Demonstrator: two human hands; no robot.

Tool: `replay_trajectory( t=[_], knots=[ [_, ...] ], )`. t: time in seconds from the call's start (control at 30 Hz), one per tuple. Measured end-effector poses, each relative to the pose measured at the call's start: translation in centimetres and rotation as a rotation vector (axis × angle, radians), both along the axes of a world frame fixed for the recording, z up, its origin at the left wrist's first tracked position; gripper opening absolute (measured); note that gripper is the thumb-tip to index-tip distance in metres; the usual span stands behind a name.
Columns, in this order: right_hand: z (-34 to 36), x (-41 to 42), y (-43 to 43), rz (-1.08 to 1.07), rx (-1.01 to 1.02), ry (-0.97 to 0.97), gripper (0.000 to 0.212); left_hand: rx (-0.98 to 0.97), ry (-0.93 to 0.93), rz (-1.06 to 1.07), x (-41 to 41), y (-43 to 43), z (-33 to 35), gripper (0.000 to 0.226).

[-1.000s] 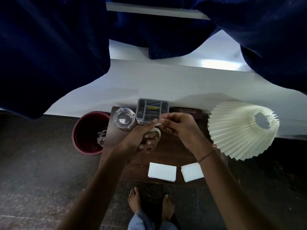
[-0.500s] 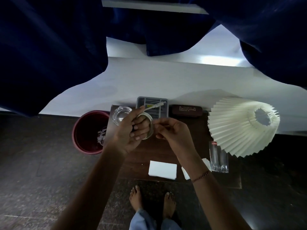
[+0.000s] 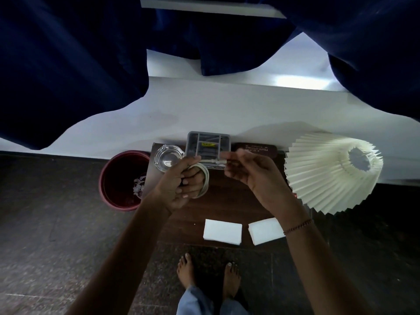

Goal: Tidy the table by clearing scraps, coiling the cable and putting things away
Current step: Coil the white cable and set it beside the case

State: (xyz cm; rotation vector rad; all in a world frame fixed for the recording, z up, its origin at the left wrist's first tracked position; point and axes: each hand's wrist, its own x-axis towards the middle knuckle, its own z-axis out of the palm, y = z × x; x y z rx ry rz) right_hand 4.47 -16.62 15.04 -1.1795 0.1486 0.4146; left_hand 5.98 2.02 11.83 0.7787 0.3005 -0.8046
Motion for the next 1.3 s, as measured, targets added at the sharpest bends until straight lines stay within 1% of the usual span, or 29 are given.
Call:
replay_trajectory(
  t=[0.07, 0.13, 0.2, 0.37, 0.43, 0.57, 0.67, 0.8, 0.83, 0.93, 1.03, 1.1, 1.17, 1.3],
  knots=[
    [-0.3, -0.2, 0.2, 0.108, -0.156, -0.016, 0.016, -0.005, -0.001, -0.002, 0.0, 0.0, -0.1, 0.053],
    [-0.6, -0.1, 0.3, 0.153, -0.212, -0.008, 0.016, -0.046, -0.018, -0.018, 0.0, 0.0, -0.3, 0.051],
    [-0.9, -0.1, 0.4, 0.163, -0.209, 0.020, 0.017, -0.075, -0.033, -0.041, 0.0, -0.1, -0.4, 0.048],
    [-1.4, -0.3, 1.2, 0.169, -0.252, 0.040, 0.016, -0.093, -0.040, -0.064, 0.2, -0.3, -0.4, 0.048],
    [-1.5, -0.3, 1.5, 0.148, -0.250, 0.044, 0.015, -0.097, -0.034, -0.055, 0.3, -0.3, -0.4, 0.047],
    [-1.5, -0.7, 2.0, 0.077, -0.180, 0.075, 0.015, -0.091, -0.039, -0.035, 0.6, -0.6, -0.6, 0.045],
    [-1.8, -0.9, 2.0, 0.027, -0.180, 0.089, 0.015, -0.097, -0.001, -0.034, 0.7, -1.0, -0.5, 0.048],
    [-2.4, -0.9, 1.6, 0.048, -0.200, 0.141, 0.036, 0.002, 0.057, -0.063, 0.8, -1.6, -0.5, 0.056],
    [-2.6, -0.9, 1.6, 0.064, -0.206, 0.142, 0.036, 0.026, 0.068, -0.082, 0.9, -1.8, -0.5, 0.058],
    [-3.2, -0.8, 1.4, 0.110, -0.237, 0.145, 0.028, 0.128, 0.070, -0.148, 1.3, -2.2, -0.6, 0.065],
    [-4.0, -0.9, 1.6, 0.083, -0.277, 0.139, 0.026, 0.289, 0.017, -0.165, 1.5, -2.9, -1.0, 0.064],
    [-4.6, -1.1, 1.9, 0.045, -0.372, 0.089, 0.020, 0.429, -0.026, -0.149, 1.5, -3.5, -1.2, 0.061],
    [-5.3, -1.3, 2.2, 0.013, -0.512, 0.036, 0.015, 0.577, -0.053, -0.116, 1.4, -4.2, -1.2, 0.055],
    [-6.2, -1.4, 2.7, -0.023, -0.648, 0.018, 0.016, 0.821, -0.103, -0.006, 1.1, -5.8, -1.0, 0.045]
  ],
)
